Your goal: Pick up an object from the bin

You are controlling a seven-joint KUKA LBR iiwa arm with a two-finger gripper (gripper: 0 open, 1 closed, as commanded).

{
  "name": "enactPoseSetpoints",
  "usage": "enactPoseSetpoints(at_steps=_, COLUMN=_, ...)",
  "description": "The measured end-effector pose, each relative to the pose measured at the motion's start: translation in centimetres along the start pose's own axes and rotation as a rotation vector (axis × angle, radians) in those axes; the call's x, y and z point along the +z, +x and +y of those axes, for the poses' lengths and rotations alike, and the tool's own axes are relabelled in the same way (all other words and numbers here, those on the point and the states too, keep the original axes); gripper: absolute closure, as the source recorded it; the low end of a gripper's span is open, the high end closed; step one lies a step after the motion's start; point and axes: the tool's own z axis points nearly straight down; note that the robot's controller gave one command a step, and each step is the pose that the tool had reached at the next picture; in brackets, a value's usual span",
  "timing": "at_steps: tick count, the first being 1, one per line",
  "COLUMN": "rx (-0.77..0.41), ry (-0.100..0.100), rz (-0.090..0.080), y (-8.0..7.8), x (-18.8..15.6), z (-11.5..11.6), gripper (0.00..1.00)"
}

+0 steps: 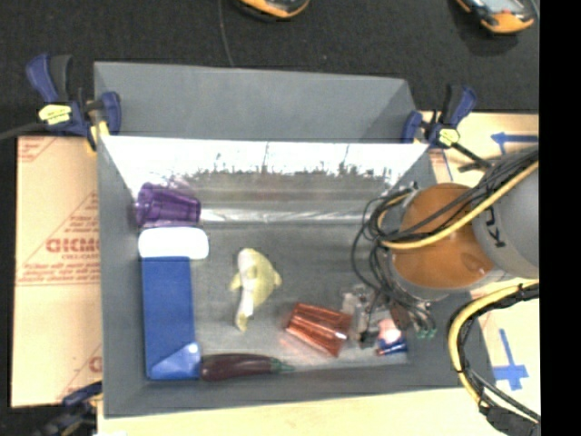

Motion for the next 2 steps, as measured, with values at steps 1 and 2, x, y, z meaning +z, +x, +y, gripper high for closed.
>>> enactPoseSetpoints(at_steps=1, rx=-0.031, ry=-0.001, rz=-0.001, y=0.2, x=0.0, z=4.5, gripper=1.00)
enactPoseSetpoints(at_steps=2, rx=-0.040, ry=0.000, rz=0.003, y=1.8, x=0.0, z=4.7, gripper=1.00)
